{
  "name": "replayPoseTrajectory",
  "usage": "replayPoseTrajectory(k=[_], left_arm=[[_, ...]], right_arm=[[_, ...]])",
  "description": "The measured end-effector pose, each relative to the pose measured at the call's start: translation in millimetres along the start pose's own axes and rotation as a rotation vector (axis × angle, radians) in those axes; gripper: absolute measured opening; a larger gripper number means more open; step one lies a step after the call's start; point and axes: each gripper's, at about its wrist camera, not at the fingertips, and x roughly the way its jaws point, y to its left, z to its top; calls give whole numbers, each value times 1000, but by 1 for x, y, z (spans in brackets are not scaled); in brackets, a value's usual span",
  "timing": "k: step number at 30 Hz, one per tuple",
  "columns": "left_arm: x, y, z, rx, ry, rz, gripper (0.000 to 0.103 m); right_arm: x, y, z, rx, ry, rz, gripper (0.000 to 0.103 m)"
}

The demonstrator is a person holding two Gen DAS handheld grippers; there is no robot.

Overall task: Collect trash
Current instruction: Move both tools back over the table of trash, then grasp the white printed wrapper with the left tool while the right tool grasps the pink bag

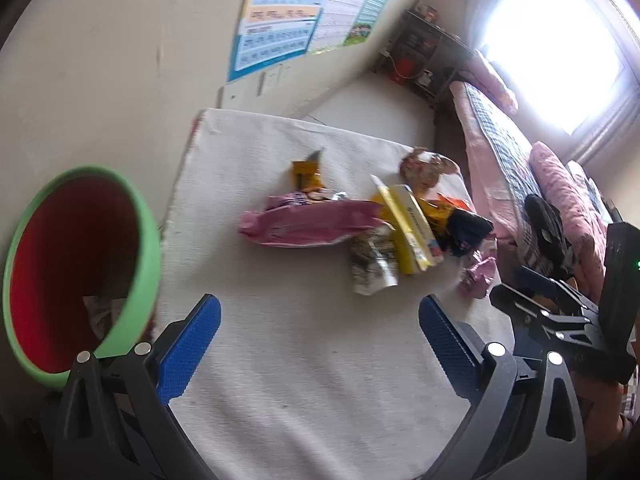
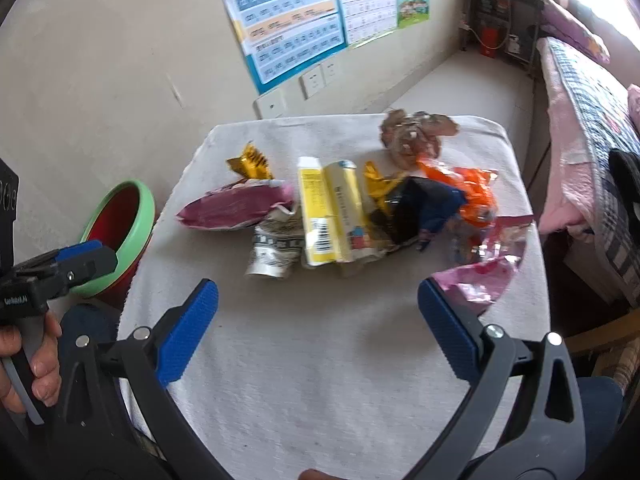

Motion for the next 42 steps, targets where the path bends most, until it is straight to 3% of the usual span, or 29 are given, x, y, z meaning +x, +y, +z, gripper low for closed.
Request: replayPoseTrajectory(k=[15, 31, 36, 42], left_arm=[[45, -40, 3, 54, 91, -41, 94], [105, -59, 9, 62, 196, -52, 78], [122, -63, 12, 60, 229, -50, 66], [141, -67, 15, 57, 263, -53, 62]], right_arm=[[6, -67, -16, 158, 33, -50, 98], [40, -125, -23, 298, 86, -79, 98], [47, -140, -22, 344, 90, -68, 98], [56, -151, -21, 385, 95, -41, 98]])
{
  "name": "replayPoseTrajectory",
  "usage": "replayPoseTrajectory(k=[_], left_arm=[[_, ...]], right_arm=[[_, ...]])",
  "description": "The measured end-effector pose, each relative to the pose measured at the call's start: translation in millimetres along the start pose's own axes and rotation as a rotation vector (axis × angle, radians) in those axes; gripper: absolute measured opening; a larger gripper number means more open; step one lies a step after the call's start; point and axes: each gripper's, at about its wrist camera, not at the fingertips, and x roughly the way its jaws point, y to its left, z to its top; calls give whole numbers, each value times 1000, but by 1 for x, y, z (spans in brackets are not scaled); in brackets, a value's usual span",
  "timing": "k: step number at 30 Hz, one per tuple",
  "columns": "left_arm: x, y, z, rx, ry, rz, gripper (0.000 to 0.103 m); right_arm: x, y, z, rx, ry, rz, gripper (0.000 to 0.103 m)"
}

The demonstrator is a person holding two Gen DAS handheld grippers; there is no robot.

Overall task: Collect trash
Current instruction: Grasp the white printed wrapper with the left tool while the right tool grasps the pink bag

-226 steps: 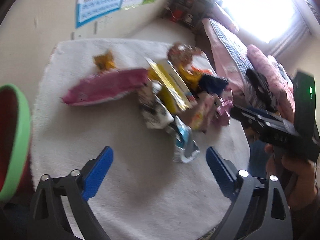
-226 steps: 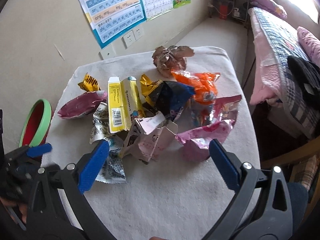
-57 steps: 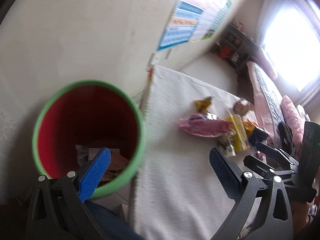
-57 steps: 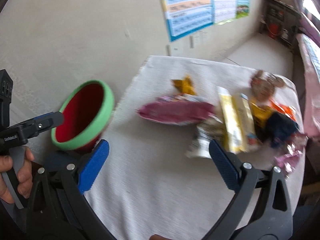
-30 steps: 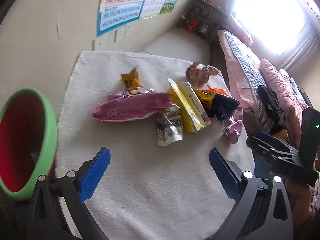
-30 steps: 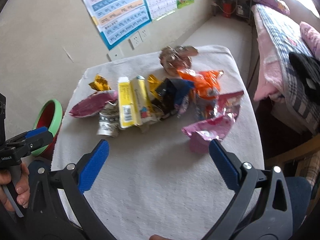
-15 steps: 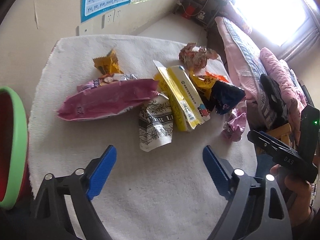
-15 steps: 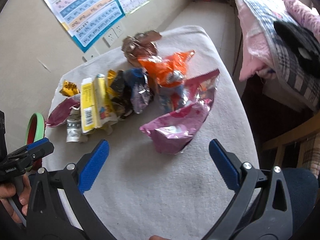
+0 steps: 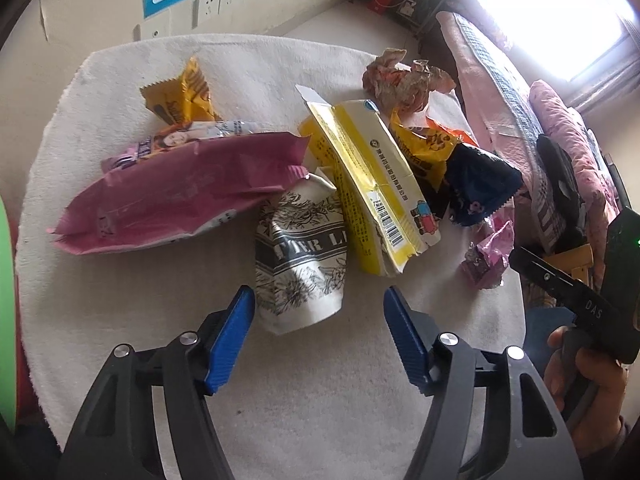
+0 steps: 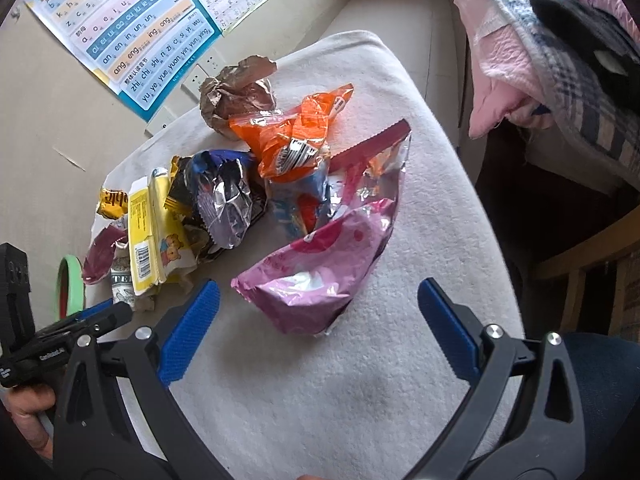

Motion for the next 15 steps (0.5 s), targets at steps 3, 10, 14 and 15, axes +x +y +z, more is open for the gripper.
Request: replayPoseTrajectory(k=[3, 10, 14, 15], left_arm=[[5, -4, 3, 11, 9, -1, 60], [19, -6, 9, 9, 39, -10, 51], [22, -6, 9, 4, 47, -18, 40], [23, -5, 9, -2, 52, -26, 31]], right_arm=[[4, -2, 3, 15, 2, 18, 95], [21, -2, 11, 33, 37, 59, 80], [26, -6, 9, 51, 52, 73, 65], [25, -8, 9, 53, 51, 76, 60]])
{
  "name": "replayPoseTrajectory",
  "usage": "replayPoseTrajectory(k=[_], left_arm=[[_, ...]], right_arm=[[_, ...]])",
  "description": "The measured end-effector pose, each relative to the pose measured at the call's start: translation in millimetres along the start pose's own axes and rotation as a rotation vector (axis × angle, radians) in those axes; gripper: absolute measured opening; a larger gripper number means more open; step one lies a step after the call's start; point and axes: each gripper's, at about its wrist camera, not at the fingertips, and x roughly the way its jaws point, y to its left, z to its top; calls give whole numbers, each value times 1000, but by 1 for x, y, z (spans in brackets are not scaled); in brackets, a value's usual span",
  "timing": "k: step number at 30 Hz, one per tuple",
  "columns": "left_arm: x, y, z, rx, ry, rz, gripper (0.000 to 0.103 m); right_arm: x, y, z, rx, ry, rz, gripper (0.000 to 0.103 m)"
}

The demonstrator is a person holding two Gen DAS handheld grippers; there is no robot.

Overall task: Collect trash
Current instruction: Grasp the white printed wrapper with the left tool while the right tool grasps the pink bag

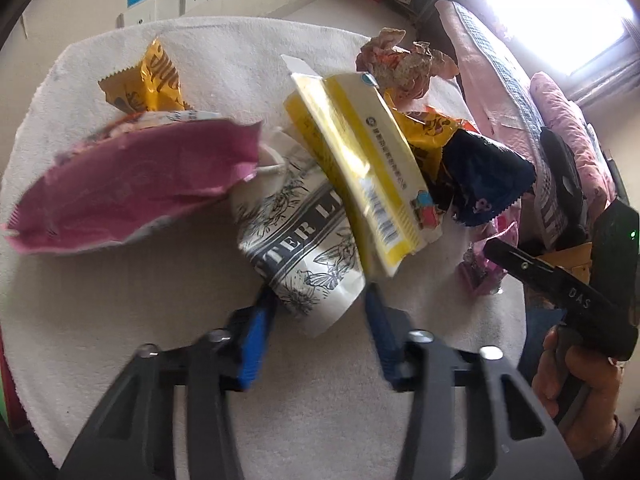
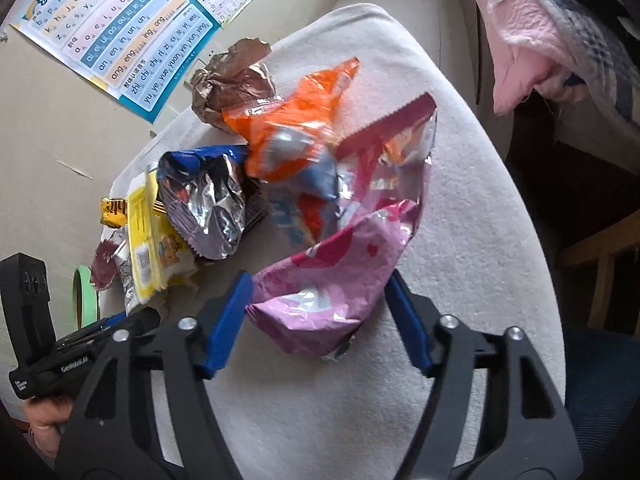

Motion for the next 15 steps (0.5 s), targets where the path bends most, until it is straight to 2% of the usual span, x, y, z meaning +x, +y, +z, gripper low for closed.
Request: replayPoseTrajectory(k=[1, 5, 8, 10, 15], left_arm=[[1, 1, 0, -8, 6, -7, 25], [3, 0, -4, -4, 9, -7, 24], [0, 1, -7, -3, 2, -10, 21], [-4, 0, -9, 1, -7, -2, 12], [-12, 1, -16, 18, -13, -4, 10]], right_arm=[[-1, -1, 0, 0, -1, 4, 58], [-4, -3, 0, 2, 4, 10, 49], [-9, -3, -2, -12, 1, -2, 48], [-12, -2, -5, -19, -3, -8, 47], [-22, 3, -14, -40, -11, -31, 46]])
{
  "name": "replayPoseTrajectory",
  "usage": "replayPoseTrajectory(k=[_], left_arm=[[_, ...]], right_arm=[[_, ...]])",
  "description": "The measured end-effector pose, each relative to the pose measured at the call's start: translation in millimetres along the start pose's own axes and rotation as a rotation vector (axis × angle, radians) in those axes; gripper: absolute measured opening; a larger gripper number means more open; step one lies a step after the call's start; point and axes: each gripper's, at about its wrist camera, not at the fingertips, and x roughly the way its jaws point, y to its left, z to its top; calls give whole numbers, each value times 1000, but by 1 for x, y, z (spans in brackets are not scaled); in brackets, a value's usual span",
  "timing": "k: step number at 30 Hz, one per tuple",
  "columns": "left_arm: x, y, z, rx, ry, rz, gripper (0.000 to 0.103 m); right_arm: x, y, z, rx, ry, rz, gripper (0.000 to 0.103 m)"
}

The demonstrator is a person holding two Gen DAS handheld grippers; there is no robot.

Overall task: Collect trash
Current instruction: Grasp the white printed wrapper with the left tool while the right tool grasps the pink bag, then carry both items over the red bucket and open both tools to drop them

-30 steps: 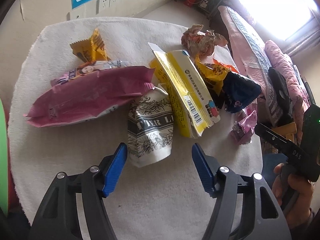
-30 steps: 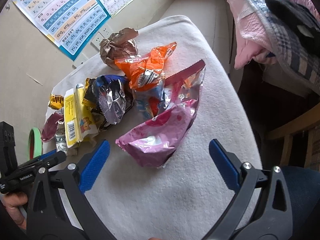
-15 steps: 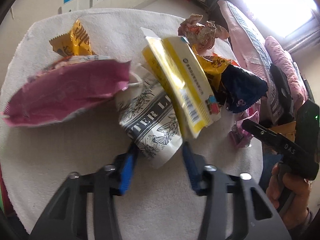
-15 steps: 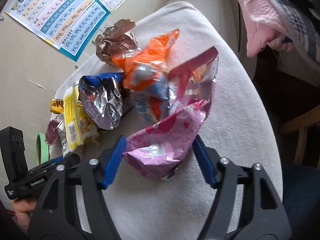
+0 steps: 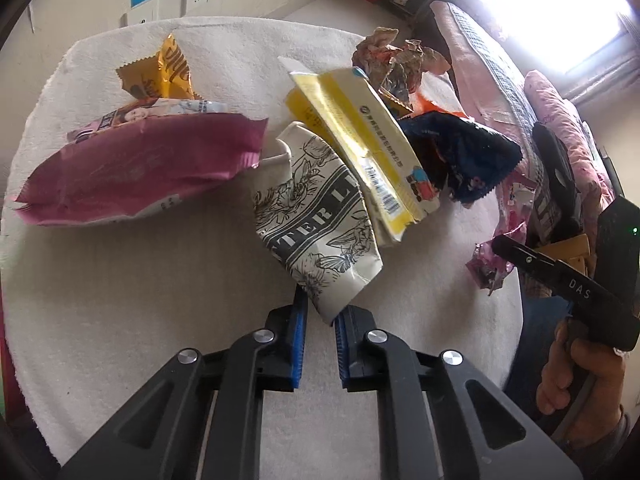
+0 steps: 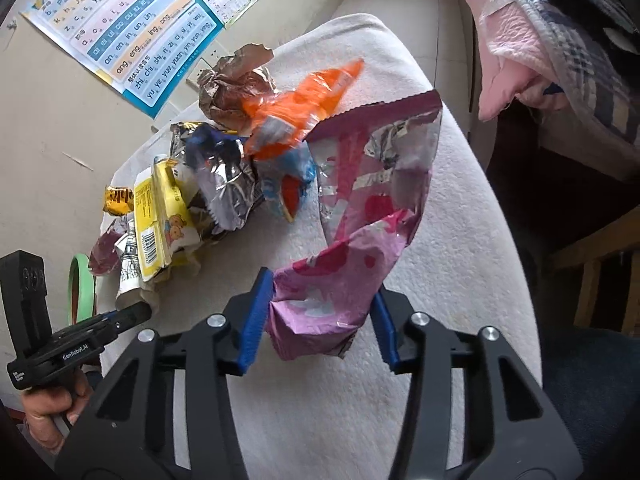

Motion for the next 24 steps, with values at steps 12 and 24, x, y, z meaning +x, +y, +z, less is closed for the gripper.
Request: replayPoseTrajectory(k=[12, 24], left_arm=[[-29, -5, -19, 33, -43, -14, 10], [-71, 2, -36, 56, -115, -27, 10]], right_arm=[[-29, 18, -15, -56, -42, -33, 44], [-52, 62, -21, -163, -94, -39, 44]])
